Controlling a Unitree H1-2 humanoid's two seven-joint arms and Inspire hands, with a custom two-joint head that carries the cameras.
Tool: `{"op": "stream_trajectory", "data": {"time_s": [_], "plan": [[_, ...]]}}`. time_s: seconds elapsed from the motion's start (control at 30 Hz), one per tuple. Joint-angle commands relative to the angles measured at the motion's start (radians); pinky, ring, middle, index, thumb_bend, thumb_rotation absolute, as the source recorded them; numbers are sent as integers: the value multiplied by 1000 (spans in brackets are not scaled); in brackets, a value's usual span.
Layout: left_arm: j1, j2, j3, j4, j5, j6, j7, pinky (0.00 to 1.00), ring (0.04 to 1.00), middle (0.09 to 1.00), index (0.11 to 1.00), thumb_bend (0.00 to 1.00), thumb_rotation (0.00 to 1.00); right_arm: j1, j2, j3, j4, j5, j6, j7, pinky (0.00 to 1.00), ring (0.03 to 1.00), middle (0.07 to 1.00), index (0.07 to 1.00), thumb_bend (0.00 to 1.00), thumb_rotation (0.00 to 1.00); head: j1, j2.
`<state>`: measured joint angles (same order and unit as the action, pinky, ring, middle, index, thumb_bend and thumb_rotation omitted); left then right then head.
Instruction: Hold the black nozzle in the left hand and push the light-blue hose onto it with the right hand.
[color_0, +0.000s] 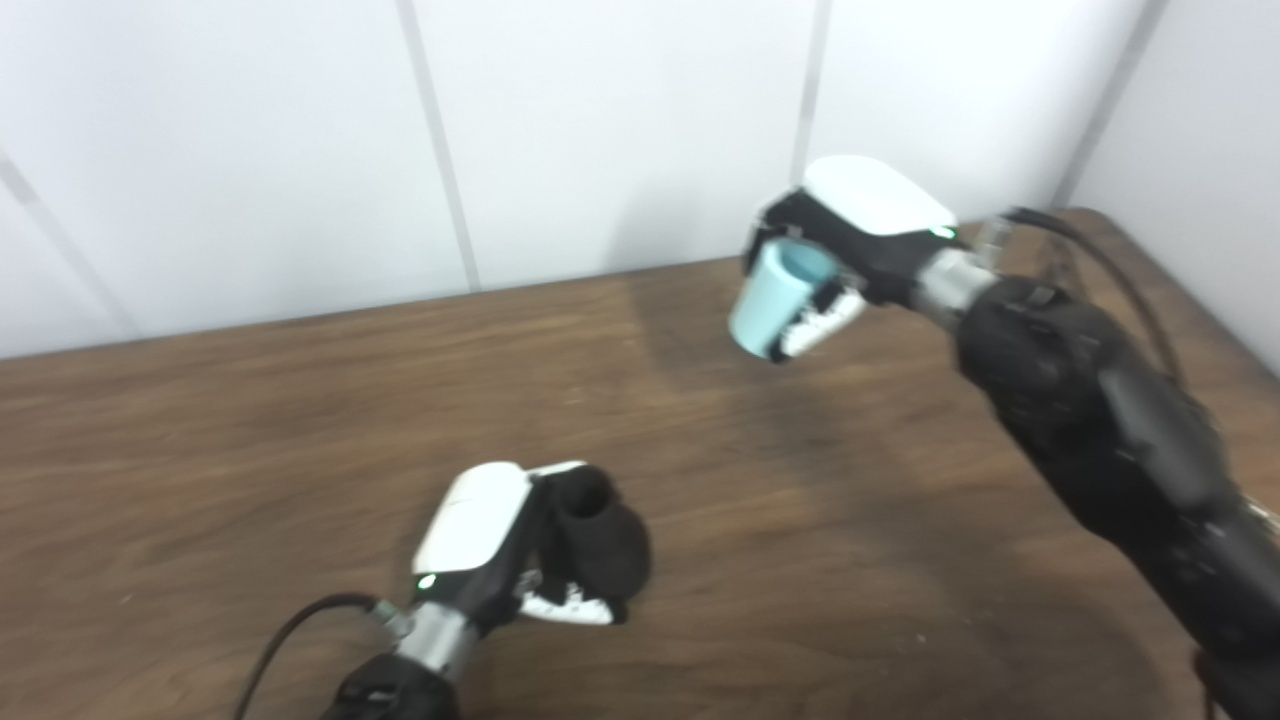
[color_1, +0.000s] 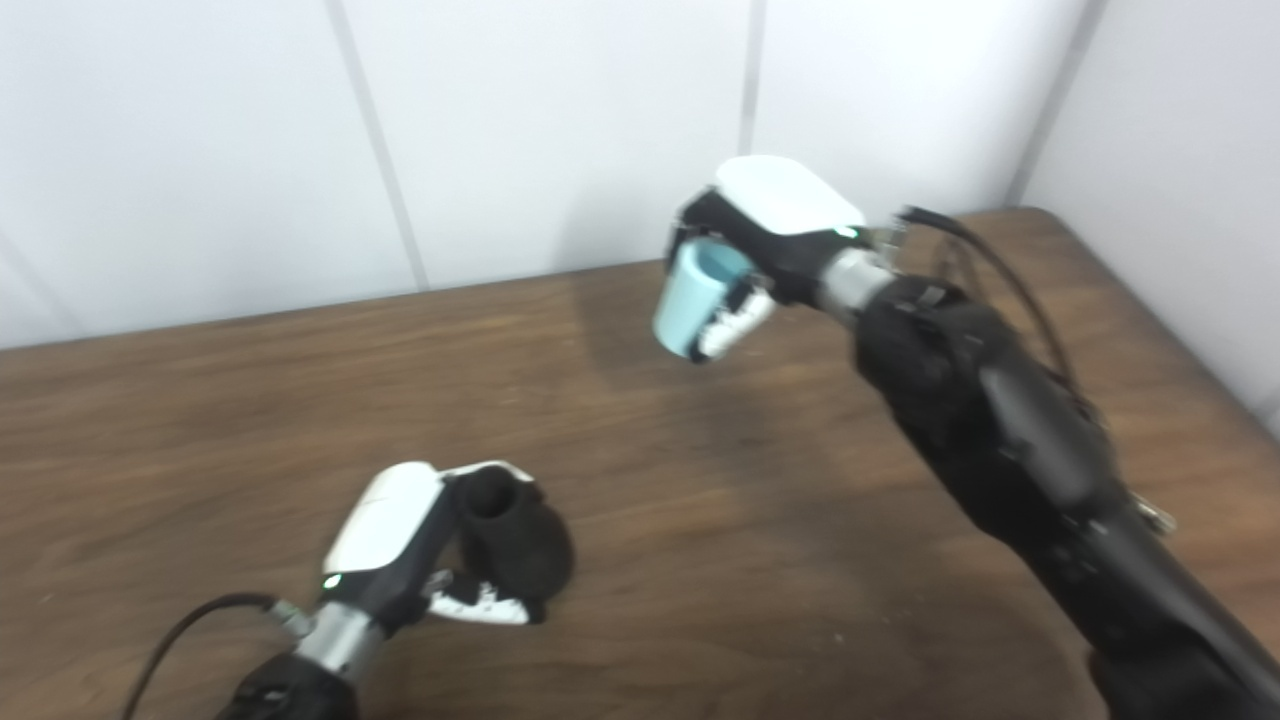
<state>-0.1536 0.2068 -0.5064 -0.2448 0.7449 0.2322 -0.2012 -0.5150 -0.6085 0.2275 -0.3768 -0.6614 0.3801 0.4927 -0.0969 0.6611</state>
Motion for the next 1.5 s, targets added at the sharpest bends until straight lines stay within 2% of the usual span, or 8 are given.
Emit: {"op": "stream_trajectory", "data": {"time_s": [0.0,0.27,0.5,0.8,0.93,1.07,1.2,1.47], "plan": [[71,-3,-46,57,-8,68,-110,588,599,496,484,522,0,-17,-6,-18,-67,22,2,27,304,425,513,491,498,0,30,5],[63,-41,-59,66,22,97,-113,592,601,502,480,522,0,-1,47,-4,-238,59,72,148,300,424,507,507,497,0,122,24],[56,-55,-71,69,41,110,-123,556,589,491,487,523,0,10,89,1,-306,82,67,183,303,425,502,502,498,0,148,36],[42,-61,-74,61,33,133,-154,576,612,497,484,522,0,31,161,10,-287,134,-20,143,310,430,505,498,499,0,158,50],[37,-57,-79,61,31,142,-176,576,614,496,485,522,0,46,187,7,-276,137,-26,130,305,427,509,508,497,0,159,57],[30,-52,-89,62,38,155,-203,551,598,495,486,521,0,48,208,12,-284,124,-9,129,303,424,507,513,497,0,157,61],[23,-49,-100,56,46,175,-231,516,584,500,484,521,0,56,223,24,-282,98,-21,121,307,420,506,511,497,0,159,65],[11,-44,-112,33,49,203,-258,510,591,507,481,520,0,71,232,51,-273,47,-52,107,394,411,496,495,503,0,161,74]]}}
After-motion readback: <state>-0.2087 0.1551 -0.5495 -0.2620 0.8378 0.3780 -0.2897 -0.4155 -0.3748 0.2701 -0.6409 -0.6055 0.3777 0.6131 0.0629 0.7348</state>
